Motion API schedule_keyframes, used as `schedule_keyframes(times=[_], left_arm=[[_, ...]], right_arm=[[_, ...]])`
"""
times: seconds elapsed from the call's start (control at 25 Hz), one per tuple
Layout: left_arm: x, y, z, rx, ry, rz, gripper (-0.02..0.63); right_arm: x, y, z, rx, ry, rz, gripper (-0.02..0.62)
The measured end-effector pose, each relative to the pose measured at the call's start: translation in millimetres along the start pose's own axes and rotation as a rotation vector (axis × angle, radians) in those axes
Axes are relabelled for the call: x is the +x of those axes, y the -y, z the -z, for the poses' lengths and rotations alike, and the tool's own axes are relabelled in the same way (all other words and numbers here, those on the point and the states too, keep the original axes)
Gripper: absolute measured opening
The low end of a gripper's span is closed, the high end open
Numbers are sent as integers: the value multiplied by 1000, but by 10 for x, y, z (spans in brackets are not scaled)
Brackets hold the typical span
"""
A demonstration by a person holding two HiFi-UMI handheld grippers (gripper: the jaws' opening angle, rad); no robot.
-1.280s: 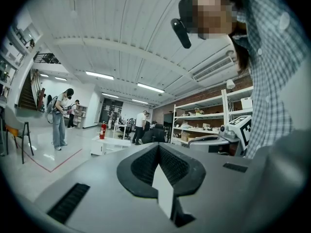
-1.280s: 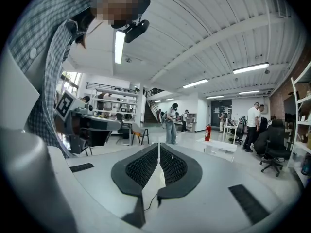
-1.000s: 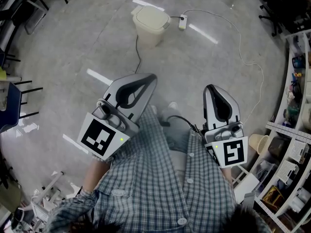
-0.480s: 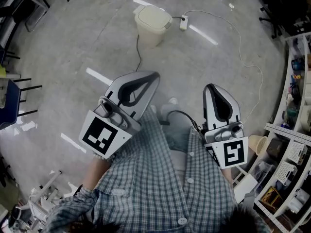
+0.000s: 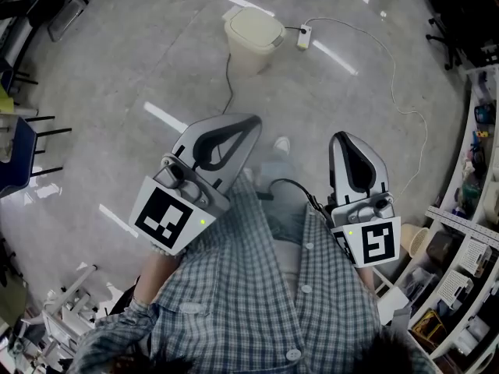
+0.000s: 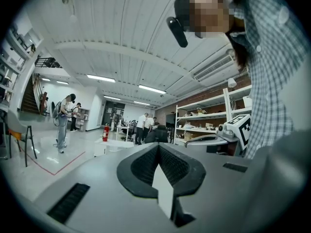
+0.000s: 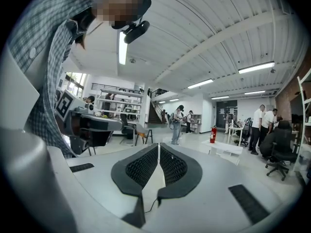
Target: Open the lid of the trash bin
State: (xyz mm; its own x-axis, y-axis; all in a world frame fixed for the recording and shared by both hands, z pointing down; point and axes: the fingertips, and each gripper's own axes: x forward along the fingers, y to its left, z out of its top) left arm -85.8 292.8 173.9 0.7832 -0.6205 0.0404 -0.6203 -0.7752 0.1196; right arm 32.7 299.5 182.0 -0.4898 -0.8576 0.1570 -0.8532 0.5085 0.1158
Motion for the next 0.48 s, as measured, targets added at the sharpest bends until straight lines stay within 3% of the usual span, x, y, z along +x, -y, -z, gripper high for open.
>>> schedule_keyframes(times=[0.48], left_arm=[[435,-189,-16,-10,-19,-38,-2]], right_arm=[[355,386,60,11,-7,-55,27]])
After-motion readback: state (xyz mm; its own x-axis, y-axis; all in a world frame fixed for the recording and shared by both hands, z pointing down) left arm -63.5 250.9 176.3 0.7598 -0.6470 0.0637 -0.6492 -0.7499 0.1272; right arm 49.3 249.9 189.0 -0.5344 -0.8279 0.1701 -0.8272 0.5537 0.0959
